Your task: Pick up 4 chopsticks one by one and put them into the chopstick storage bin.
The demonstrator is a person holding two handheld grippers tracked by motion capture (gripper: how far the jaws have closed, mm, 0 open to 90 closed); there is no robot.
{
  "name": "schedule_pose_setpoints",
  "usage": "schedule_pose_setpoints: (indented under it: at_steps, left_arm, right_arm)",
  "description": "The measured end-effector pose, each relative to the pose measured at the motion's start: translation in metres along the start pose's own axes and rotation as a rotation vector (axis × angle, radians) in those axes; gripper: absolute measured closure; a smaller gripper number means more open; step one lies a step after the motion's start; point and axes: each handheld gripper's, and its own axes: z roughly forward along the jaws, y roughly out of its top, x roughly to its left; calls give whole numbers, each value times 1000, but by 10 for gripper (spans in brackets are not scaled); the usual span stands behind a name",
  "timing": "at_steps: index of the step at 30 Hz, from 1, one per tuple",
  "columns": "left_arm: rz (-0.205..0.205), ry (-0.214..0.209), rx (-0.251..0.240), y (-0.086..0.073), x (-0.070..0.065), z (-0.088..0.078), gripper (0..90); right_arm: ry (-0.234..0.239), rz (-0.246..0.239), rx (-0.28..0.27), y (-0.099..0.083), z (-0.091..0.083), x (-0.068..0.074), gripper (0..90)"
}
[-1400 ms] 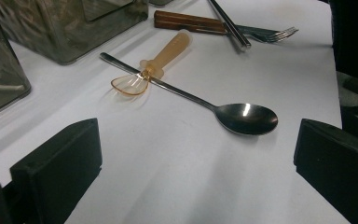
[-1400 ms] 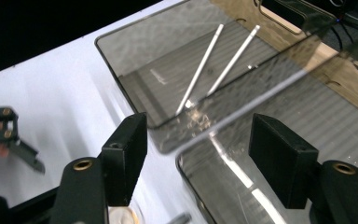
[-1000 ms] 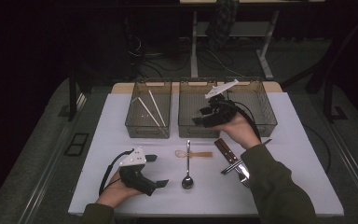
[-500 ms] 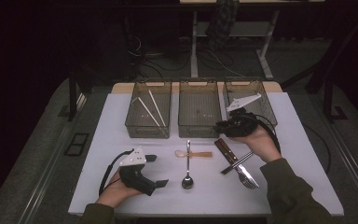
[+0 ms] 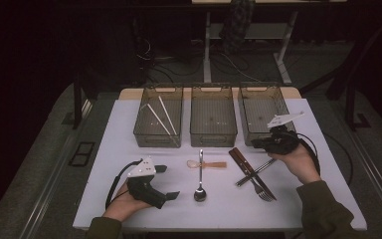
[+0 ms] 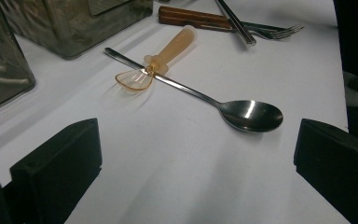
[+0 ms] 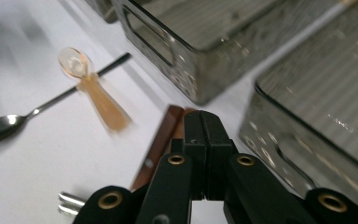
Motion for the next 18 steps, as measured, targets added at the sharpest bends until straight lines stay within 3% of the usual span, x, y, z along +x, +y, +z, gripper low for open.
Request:
schedule_pose_setpoints:
  at_steps: [6, 13, 18]
  left_arm:
    - [-1, 0, 5, 0, 0, 1, 0]
    - [1, 5, 12, -1, 0, 2, 0]
    - [2, 5, 18, -1, 0, 2, 0]
  right_arm:
    - [-71, 52, 11, -26, -6, -20, 896]
    - [-204, 75, 85, -47, -6, -45, 896]
    - [-237, 125, 108, -60, -4, -61, 896]
